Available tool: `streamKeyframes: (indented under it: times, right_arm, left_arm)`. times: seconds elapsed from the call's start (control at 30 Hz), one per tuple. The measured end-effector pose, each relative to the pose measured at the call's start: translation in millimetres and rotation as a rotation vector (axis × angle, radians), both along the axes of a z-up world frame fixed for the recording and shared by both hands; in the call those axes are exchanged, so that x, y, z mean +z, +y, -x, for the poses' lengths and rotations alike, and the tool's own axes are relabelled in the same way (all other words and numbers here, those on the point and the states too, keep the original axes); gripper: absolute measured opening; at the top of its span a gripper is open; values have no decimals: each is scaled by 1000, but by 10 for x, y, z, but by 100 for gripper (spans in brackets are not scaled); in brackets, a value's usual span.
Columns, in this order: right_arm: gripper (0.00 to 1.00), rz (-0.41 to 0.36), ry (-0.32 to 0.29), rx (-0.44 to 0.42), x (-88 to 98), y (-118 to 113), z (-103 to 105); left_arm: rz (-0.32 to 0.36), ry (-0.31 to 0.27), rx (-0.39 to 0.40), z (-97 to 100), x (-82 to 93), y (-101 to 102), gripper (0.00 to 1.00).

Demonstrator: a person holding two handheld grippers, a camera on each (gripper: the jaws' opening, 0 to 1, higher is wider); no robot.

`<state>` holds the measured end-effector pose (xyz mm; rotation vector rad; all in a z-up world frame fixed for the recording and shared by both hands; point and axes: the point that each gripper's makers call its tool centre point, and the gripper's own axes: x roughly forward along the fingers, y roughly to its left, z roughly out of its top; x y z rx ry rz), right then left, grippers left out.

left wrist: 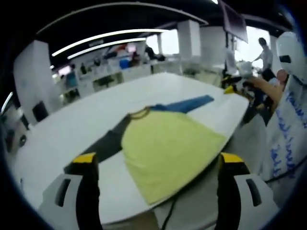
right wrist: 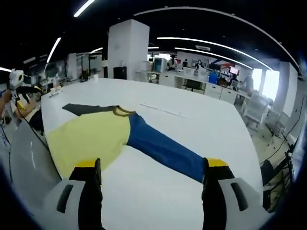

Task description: Fold the garment on the visible template until the final outline fits inside the template.

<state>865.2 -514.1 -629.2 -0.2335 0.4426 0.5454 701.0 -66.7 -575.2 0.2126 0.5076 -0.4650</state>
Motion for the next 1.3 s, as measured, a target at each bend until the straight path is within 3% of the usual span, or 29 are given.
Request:
streamKeyframes:
  times: [0.2, 0.37, 0.63, 0.77, 1.07, 1.3]
  right_arm:
    - [85, 46, 10, -54, -118, -204, -168]
    - [81, -44, 25, -147, -176, -389, -349]
    - [69, -58, 26, -231, -300, -675, -549]
    - [71, -80, 42, -283, -382, -787, -642]
    - [51, -44, 68, -338, -572, -963, -854]
    - [40, -34, 105, -364, -751, -1001, -935]
  left_arm:
    - [3, -3, 10, 9, 19, 21, 99]
    - [10, -12, 17, -8, 52, 29, 99]
    - [15, -23, 15, -8, 121, 17, 99]
    - [25, -33, 10, -13, 160, -7, 99]
    - [17, -44, 19, -32, 216, 10, 99]
    - [18, -46, 17, -36, 241, -12, 98]
